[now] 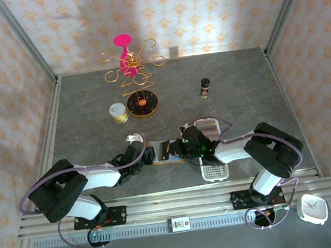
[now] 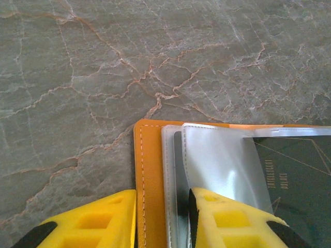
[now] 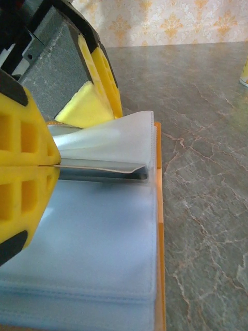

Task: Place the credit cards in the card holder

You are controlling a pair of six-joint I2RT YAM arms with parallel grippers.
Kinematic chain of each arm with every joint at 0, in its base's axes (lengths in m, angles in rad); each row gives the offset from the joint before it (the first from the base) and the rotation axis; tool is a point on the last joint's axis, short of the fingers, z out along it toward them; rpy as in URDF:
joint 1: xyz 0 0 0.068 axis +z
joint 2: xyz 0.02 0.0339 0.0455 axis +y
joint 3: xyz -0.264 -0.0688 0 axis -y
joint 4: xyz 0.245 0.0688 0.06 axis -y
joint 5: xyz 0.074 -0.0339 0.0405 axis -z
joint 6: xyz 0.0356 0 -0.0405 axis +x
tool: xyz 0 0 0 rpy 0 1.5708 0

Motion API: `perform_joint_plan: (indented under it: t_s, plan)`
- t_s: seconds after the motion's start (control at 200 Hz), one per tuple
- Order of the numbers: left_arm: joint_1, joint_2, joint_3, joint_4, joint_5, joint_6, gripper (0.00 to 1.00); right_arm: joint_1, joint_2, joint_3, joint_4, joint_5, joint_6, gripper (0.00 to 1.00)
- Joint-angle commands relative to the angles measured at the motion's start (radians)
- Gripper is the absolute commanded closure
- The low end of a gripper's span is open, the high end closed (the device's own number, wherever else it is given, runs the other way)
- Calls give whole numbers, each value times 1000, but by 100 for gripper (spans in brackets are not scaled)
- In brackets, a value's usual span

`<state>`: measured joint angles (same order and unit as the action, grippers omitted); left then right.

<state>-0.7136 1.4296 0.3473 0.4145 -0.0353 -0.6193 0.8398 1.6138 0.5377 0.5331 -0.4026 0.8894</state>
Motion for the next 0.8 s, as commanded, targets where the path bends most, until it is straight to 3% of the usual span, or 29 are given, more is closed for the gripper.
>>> perform_joint_plan:
  t_s: [0.0,0.195,0.3,0.571,0.691,0.796]
  plan:
    - [-4,16,10,-22,17,13,70,8,28,40,-14,7,-16,100]
    - [-4,22,14,-28,18,13,72,8,65,68,-59,11,-30,100]
    - [-4,20,15,-31,14,13,72,7,72,85,-94,31,-43,92]
    - [-4,19,15,-32,14,12,72,8,71,146,-198,50,-110,86]
    - [-5,19,16,-32,16,10,72,8,41,161,-280,126,-144,75]
    - [-5,18,16,-31,20,9,72,8,27,163,-314,162,-158,77]
